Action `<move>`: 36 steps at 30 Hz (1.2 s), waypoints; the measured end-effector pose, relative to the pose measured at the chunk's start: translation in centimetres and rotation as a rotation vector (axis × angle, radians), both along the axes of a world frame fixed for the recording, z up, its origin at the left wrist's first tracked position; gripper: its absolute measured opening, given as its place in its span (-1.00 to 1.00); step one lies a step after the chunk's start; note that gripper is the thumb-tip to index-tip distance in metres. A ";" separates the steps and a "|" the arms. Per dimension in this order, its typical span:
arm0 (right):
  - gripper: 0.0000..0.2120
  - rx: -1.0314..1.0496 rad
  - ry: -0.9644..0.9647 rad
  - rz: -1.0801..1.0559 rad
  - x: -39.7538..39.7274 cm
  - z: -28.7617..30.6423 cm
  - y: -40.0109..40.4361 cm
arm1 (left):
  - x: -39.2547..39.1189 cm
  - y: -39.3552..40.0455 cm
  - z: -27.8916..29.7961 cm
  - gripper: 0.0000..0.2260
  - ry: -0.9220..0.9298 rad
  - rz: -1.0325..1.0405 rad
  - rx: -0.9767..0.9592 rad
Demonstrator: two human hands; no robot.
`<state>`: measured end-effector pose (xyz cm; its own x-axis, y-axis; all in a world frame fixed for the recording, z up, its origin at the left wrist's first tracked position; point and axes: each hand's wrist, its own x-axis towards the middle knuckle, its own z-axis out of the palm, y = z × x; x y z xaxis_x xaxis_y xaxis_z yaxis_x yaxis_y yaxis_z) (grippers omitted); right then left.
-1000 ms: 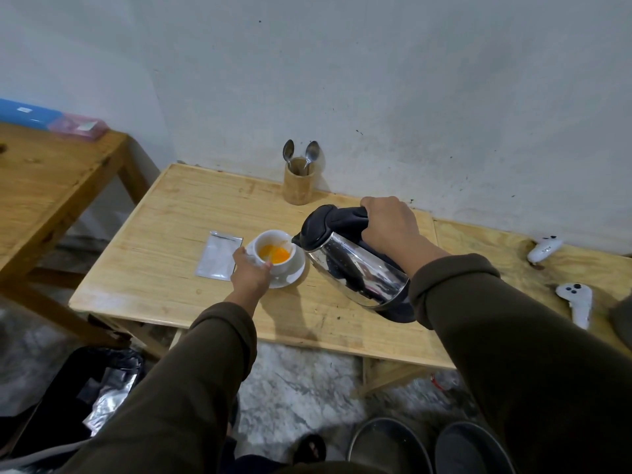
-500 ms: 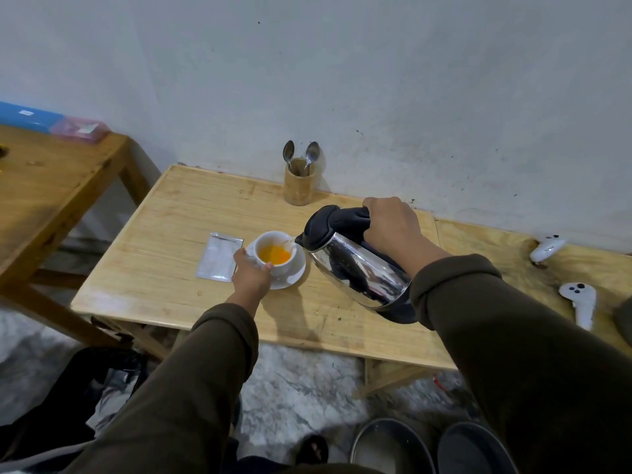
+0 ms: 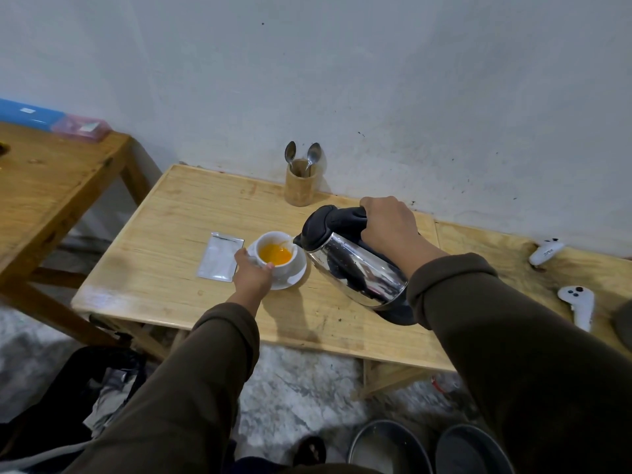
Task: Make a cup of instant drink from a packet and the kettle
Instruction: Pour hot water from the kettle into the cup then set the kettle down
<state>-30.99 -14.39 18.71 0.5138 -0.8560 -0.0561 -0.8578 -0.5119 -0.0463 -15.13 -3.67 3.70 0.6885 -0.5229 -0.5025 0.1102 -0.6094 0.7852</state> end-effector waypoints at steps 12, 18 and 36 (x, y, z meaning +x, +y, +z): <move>-0.74 -0.033 0.024 0.012 0.2 0.0 -0.3 | 0.1 -0.1 -0.1 -0.39 0.003 -0.008 -0.009; -0.73 -0.041 0.014 0.013 0.0 0.2 -0.3 | 0.0 -0.1 -0.1 -0.39 0.000 -0.005 -0.002; -0.76 -0.023 -0.385 -0.251 -6.5 -1.1 -0.3 | -2.3 0.7 -1.5 -0.37 -0.228 -0.017 -0.043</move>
